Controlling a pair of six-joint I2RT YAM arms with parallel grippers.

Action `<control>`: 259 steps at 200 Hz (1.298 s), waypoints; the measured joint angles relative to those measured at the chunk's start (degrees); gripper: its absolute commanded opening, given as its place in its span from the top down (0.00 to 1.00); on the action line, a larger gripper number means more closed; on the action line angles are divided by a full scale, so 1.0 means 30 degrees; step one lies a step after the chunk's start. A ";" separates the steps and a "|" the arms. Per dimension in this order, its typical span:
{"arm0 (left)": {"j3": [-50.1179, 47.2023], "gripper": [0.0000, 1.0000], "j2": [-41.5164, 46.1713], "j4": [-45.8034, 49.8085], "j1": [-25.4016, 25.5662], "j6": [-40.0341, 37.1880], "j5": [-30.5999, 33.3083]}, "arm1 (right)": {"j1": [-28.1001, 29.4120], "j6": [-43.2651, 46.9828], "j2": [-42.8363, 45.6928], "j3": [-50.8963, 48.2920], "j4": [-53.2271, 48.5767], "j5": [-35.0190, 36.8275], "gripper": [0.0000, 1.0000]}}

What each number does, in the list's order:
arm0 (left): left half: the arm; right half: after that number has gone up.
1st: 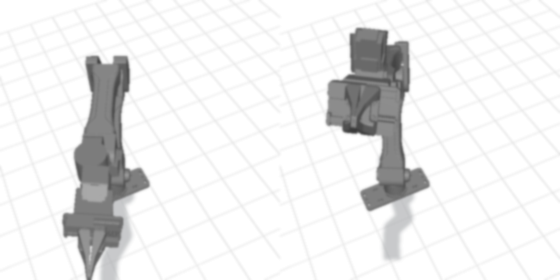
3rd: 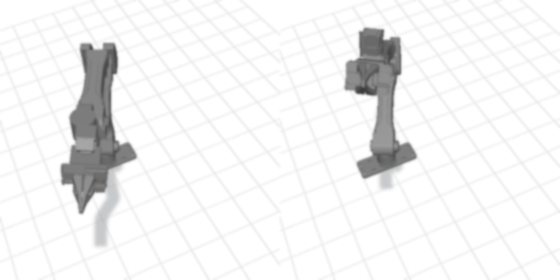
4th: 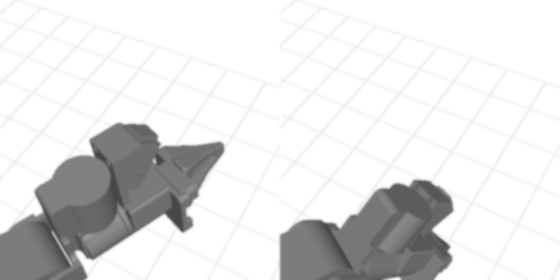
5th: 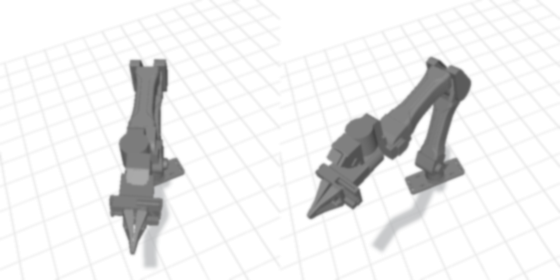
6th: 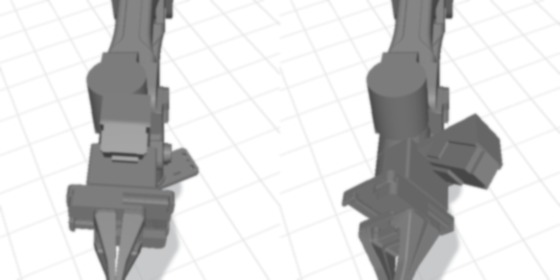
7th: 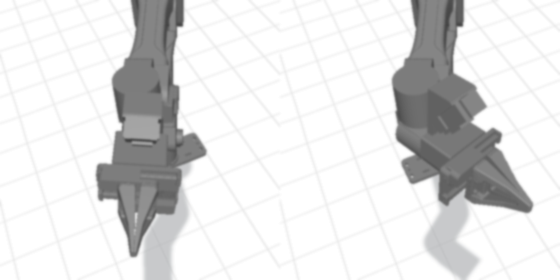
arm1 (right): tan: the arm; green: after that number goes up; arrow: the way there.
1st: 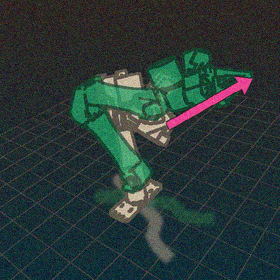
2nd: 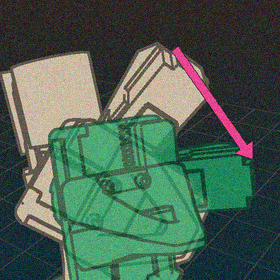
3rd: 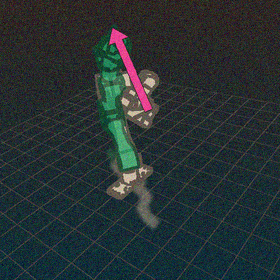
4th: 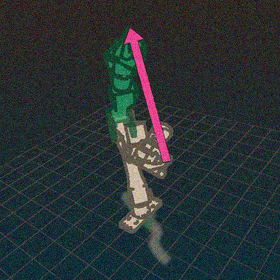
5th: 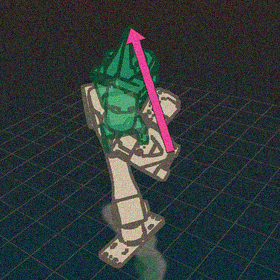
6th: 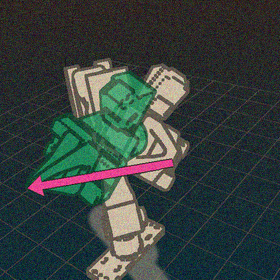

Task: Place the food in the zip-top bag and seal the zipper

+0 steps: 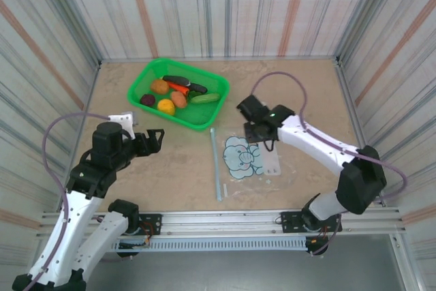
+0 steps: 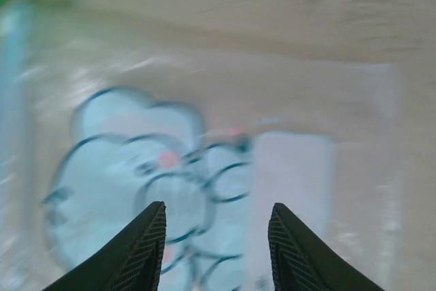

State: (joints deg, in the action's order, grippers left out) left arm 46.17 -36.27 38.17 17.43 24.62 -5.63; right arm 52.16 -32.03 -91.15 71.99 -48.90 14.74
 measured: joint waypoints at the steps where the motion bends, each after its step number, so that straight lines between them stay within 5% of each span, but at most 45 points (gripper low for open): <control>1: 0.0000 0.09 0.0000 0.0007 0.0000 0.0000 0.0007 | 0.0124 -0.0051 -0.0073 0.0036 -0.0007 0.0000 0.52; 45: 0.0000 0.09 0.0000 0.0211 0.0000 0.0000 0.0284 | 0.4605 -0.2455 -0.4299 0.2565 -0.1377 0.0335 0.49; 139: 0.0000 0.09 0.0364 0.0277 0.0000 0.0000 0.0627 | 0.4860 -0.4677 -0.9362 0.5829 -0.3344 0.2382 0.63; 194: 0.0000 0.09 0.0364 0.0284 0.0000 0.0000 0.0801 | 0.4860 -0.5348 -0.9471 0.5384 -0.3483 0.3228 1.00; 259: 0.0087 0.13 -0.0357 0.0342 0.0000 0.0015 0.0525 | 0.4131 -0.4605 -0.5173 0.3963 -0.3905 0.3832 1.00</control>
State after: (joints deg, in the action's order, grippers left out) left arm 46.44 -37.34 39.20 17.43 24.67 -4.05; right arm 64.55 -45.84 -106.67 83.88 -60.62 26.24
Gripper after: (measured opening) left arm 0.884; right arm 0.054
